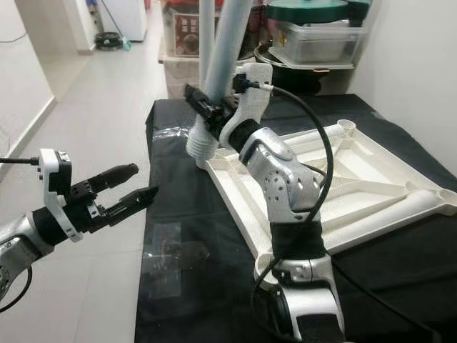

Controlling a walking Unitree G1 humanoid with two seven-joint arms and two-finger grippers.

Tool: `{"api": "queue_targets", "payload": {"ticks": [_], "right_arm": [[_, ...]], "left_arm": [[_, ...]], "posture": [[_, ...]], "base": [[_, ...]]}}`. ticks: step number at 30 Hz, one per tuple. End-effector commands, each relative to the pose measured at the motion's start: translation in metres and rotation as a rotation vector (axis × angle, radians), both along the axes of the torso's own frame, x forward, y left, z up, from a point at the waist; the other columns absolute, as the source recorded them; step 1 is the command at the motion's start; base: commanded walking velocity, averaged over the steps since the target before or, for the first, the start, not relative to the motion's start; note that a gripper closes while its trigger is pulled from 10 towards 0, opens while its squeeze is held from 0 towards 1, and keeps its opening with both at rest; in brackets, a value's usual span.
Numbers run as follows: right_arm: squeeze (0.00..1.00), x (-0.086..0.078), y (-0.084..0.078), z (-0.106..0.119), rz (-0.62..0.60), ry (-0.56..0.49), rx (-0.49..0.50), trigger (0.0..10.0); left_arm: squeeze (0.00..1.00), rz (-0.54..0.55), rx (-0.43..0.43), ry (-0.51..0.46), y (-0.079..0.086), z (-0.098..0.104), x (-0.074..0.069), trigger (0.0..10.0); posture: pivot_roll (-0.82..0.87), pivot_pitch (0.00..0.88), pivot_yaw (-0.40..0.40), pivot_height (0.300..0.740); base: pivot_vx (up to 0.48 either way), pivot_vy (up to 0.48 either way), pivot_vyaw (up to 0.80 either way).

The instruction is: Building children table

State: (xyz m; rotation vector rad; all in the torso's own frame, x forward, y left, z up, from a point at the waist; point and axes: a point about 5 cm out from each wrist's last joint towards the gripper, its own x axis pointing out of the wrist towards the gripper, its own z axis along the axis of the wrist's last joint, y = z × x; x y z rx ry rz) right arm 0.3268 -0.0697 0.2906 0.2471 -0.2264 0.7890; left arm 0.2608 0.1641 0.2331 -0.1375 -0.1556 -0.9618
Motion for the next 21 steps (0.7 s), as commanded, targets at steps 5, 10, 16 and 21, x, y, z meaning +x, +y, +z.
{"api": "queue_targets", "payload": {"ticks": [5, 10, 16, 21], "right_arm": [[0.0, -0.011, 0.015, -0.008, 0.077, 0.018, -0.022, 0.0], [0.0, -0.019, 0.02, -0.01, 0.102, 0.027, -0.041, 0.0], [0.0, -0.028, 0.028, -0.007, 0.154, 0.01, -0.035, 0.0], [0.0, -0.033, 0.034, -0.007, 0.191, 0.008, -0.036, 0.0]], "left_arm": [[0.0, -0.008, 0.053, -0.021, -0.001, 0.0, 0.007, 10.0], [0.0, -0.066, 0.032, -0.036, -0.011, 0.005, 0.006, 10.0], [0.0, -0.09, 0.046, -0.02, -0.014, 0.0, 0.011, 10.0], [0.0, -0.099, 0.049, -0.017, -0.015, -0.001, 0.014, 10.0]], "posture": [[0.02, 0.0, -0.039, 0.74], [0.02, 0.0, -0.036, 0.74], [0.01, 0.0, -0.027, 0.74], [0.01, 0.0, -0.027, 0.74]], "base": [[0.0, 0.0, 0.0], [0.0, 0.0, 0.0], [0.0, 0.0, 0.0], [0.0, 0.0, 0.0]]}}
